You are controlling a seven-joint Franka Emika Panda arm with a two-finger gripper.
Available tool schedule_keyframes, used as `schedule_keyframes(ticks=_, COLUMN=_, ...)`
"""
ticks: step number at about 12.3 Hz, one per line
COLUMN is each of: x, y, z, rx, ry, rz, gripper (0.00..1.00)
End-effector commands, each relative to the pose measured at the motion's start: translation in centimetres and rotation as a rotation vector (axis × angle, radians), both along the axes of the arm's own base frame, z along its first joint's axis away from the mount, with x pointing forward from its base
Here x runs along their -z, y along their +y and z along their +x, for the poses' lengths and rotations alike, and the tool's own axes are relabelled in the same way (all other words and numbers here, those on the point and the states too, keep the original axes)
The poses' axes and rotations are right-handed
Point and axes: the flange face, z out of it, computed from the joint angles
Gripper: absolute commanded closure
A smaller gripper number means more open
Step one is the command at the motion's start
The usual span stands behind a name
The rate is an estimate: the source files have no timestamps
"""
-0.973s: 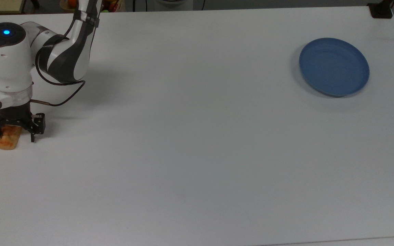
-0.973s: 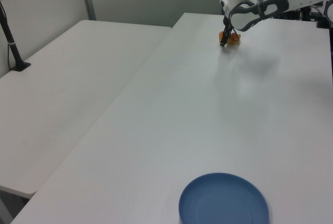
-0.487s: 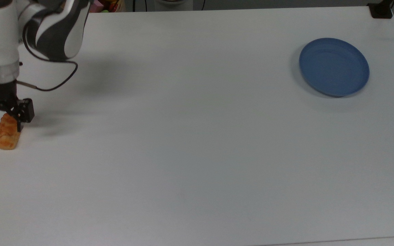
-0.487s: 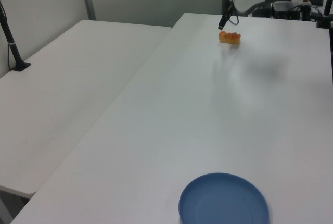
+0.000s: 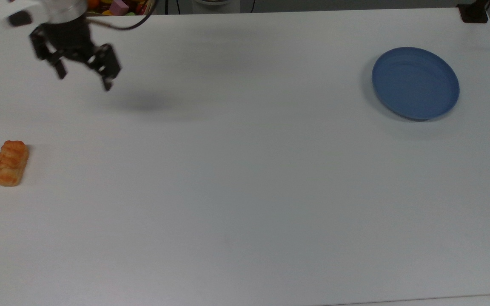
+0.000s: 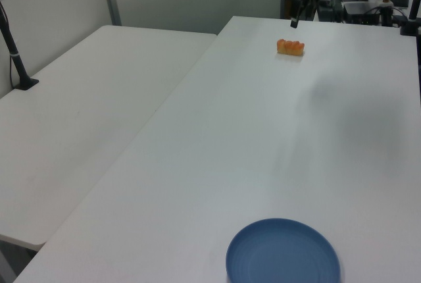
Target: Put the bread on the table
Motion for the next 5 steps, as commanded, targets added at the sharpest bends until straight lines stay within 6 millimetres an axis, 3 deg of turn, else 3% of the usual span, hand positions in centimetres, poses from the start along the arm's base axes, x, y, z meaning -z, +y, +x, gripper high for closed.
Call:
schedule_keyframes(ticks=1, x=-2.9, y=9.4, z=-6.8, rx=-0.054, ry=0.137, rz=0.068, gripper=0.00)
schedule_keyframes(ticks=3, x=-4.5, y=11.7, z=-8.6, rx=-0.083, ry=0.200, rz=0.078, gripper=0.00)
schedule_keyframes(ticks=5, x=-4.8, y=13.1, z=-8.8, rx=-0.106, ry=0.207, rz=0.076, gripper=0.00)
